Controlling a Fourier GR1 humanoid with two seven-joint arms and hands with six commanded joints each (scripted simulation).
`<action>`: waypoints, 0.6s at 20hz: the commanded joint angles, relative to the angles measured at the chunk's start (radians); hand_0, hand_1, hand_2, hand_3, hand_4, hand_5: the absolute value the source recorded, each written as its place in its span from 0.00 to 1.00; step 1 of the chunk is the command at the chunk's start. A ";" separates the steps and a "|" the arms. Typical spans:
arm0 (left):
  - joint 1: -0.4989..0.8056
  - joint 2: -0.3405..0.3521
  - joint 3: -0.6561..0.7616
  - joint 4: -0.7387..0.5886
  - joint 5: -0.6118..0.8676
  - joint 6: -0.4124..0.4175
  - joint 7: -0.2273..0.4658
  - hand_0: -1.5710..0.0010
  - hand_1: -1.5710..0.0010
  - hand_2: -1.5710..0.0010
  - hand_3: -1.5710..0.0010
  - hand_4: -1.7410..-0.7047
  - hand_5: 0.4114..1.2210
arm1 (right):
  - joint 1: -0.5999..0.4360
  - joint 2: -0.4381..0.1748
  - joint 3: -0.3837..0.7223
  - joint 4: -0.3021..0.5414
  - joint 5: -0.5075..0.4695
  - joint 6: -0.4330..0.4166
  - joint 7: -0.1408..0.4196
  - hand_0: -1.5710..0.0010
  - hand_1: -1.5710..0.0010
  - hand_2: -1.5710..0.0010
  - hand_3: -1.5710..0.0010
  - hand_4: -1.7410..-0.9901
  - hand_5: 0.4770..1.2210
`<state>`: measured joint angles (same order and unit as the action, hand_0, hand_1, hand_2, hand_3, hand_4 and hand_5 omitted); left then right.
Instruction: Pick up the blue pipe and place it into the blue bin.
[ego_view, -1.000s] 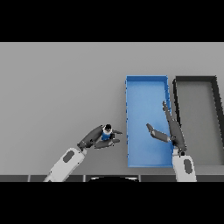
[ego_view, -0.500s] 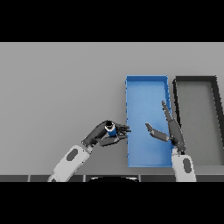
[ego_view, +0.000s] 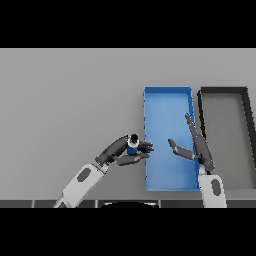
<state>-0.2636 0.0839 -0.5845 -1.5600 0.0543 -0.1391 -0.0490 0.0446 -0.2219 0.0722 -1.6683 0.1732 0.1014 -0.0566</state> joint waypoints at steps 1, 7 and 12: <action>0.015 0.010 -0.001 -0.012 -0.001 -0.008 -0.016 0.00 0.00 0.00 0.00 0.26 1.00 | -0.014 -0.012 0.000 0.006 -0.002 0.012 0.003 1.00 1.00 1.00 1.00 0.83 0.14; 0.031 0.002 0.007 -0.009 -0.022 -0.024 -0.030 0.00 0.00 0.00 0.00 0.26 1.00 | -0.064 -0.048 -0.002 0.024 -0.029 0.068 -0.009 1.00 0.99 1.00 1.00 0.73 0.13; 0.025 -0.003 0.022 -0.014 -0.028 -0.040 -0.010 0.00 0.00 0.00 0.00 0.26 1.00 | -0.110 -0.088 -0.042 -0.080 -0.255 0.207 -0.059 1.00 0.99 0.99 1.00 0.76 0.16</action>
<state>-0.2381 0.0811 -0.5623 -1.5743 0.0257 -0.1802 -0.0604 -0.0670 -0.3112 0.0297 -1.7484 -0.0823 0.3081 -0.1191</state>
